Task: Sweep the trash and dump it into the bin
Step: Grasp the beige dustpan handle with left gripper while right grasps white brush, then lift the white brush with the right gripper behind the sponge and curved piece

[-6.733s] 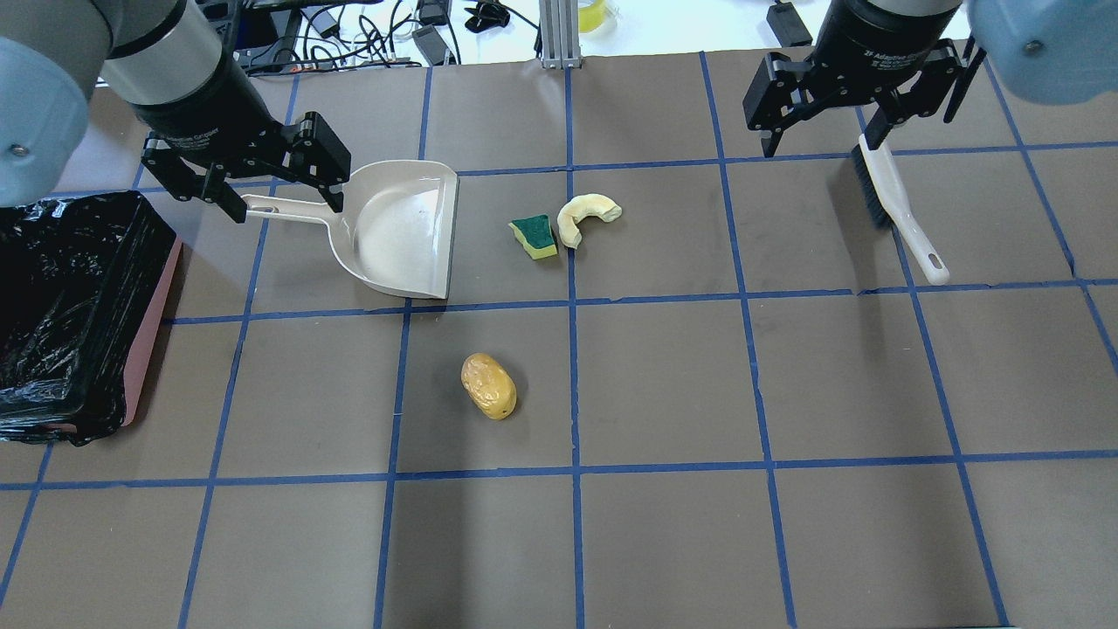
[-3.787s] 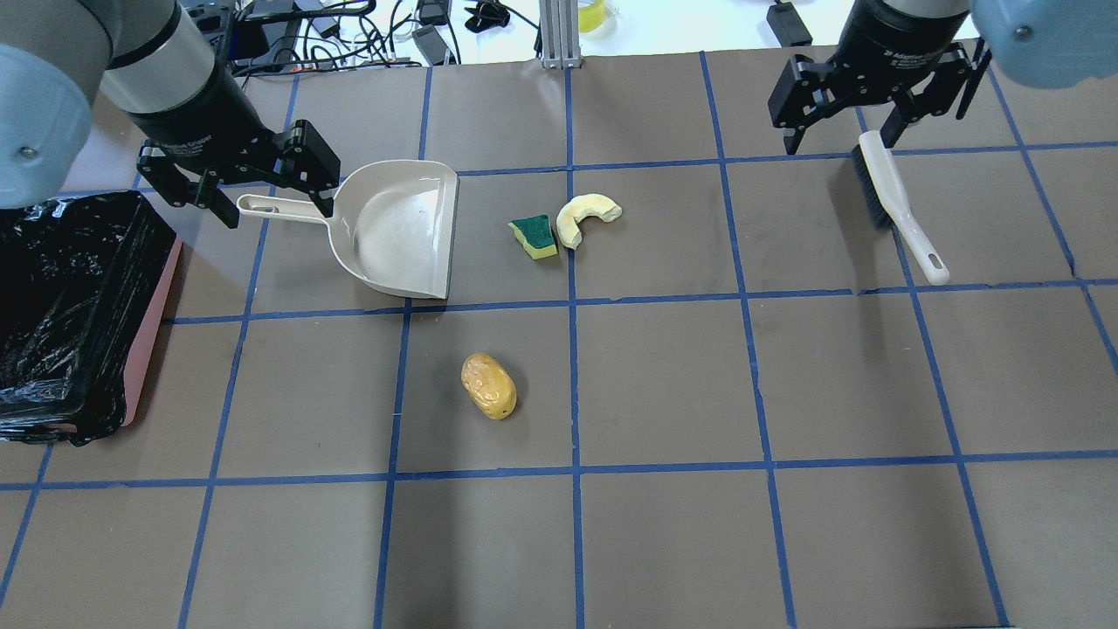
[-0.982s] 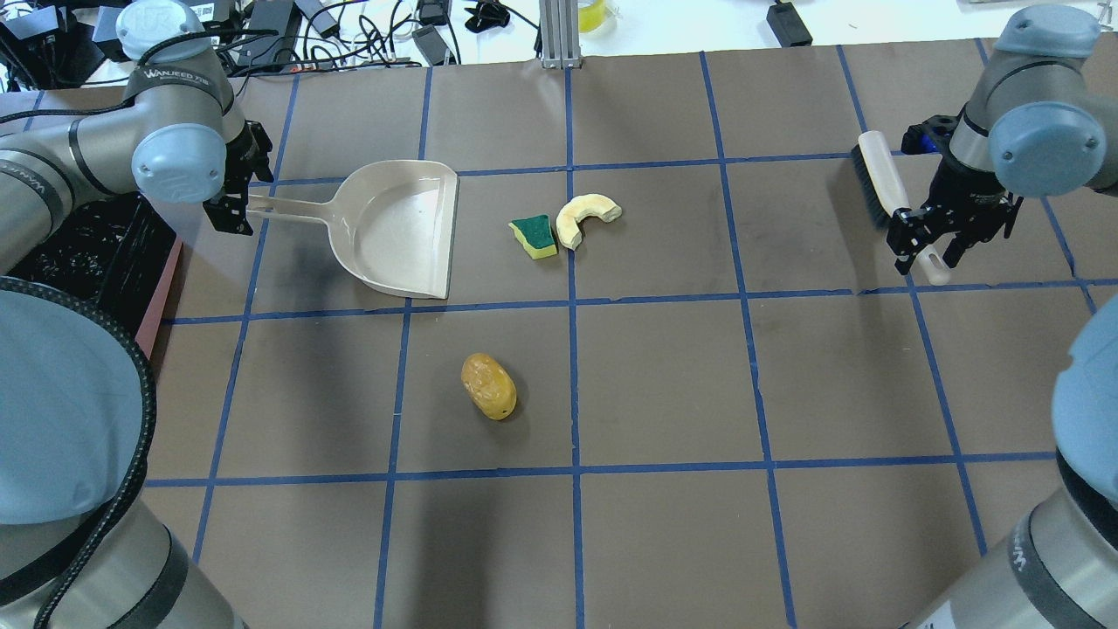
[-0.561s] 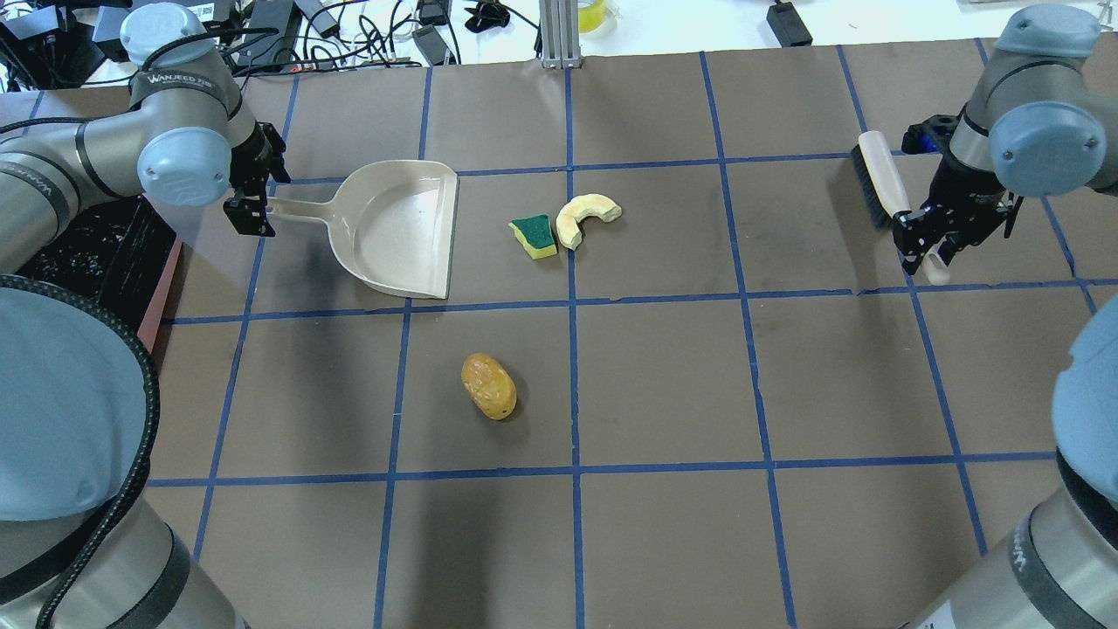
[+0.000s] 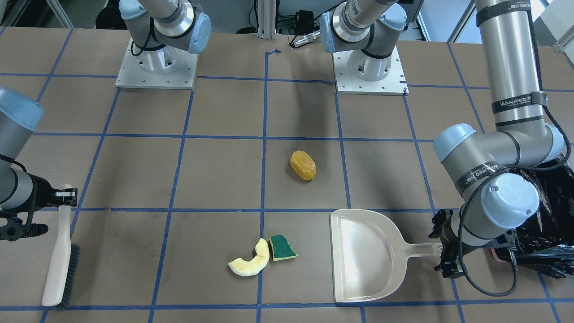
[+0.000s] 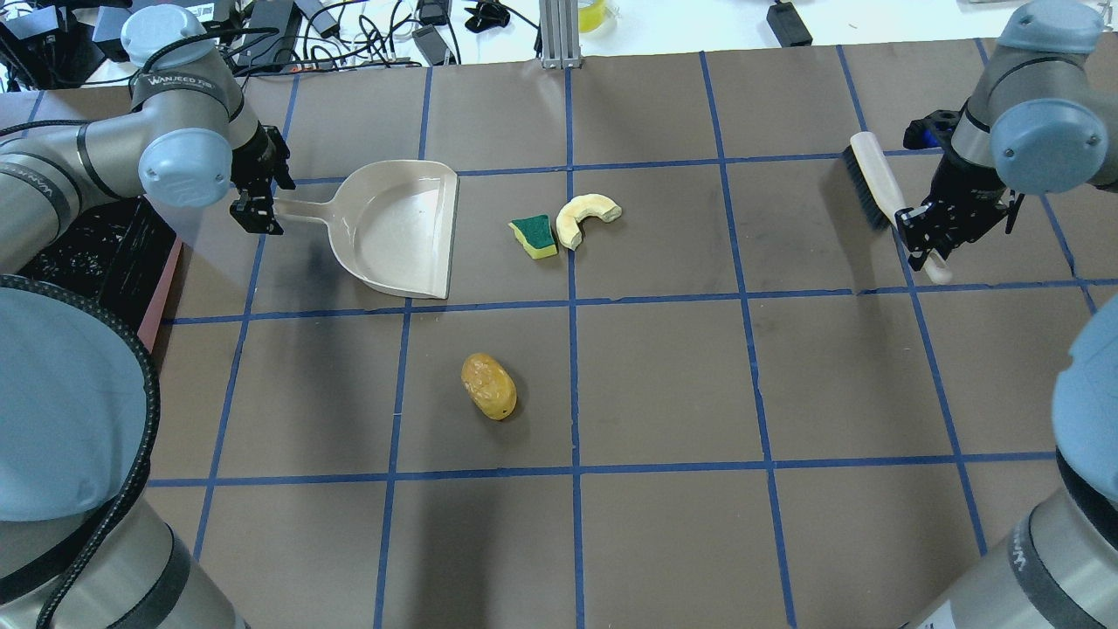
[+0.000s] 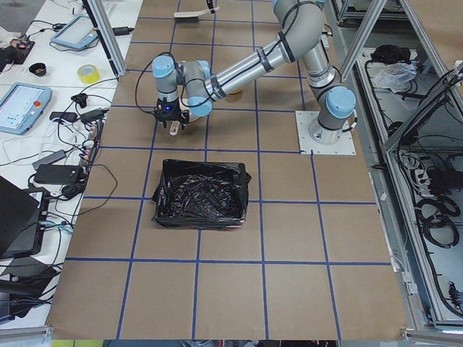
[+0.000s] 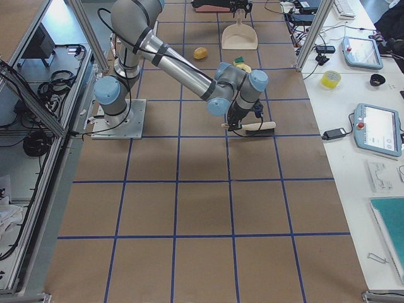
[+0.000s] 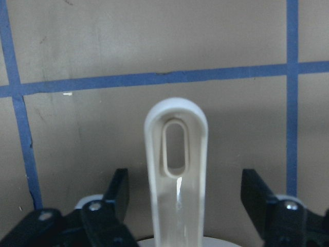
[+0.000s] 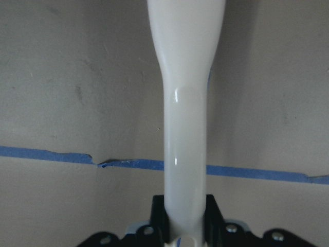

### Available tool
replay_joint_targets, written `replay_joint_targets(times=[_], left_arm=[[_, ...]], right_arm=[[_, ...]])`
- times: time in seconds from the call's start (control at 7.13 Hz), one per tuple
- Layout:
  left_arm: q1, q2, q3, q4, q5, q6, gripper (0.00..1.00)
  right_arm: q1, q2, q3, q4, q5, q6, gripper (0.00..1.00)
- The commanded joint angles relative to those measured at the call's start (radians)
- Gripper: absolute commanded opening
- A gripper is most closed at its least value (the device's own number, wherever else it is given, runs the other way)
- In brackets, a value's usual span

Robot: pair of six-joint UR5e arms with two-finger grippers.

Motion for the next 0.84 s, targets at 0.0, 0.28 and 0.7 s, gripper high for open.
replay_joint_targets(times=[0.0,0.28,0.7], left_arm=[[0.000,0.001,-0.002,0.000,-0.038,0.009,0.00],[0.000,0.002,0.001,-0.002,-0.045,0.011,0.00],[-0.015,0.043,0.003,0.030,-0.036,0.014,0.00]], right_arm=[[0.000,0.000,-0.005,0.002,0.000,0.001,0.16],[0.009,-0.024,-0.011,0.007,-0.018,0.031,0.14],[0.169,-0.061,-0.011,0.019,-0.112,0.108,0.12]])
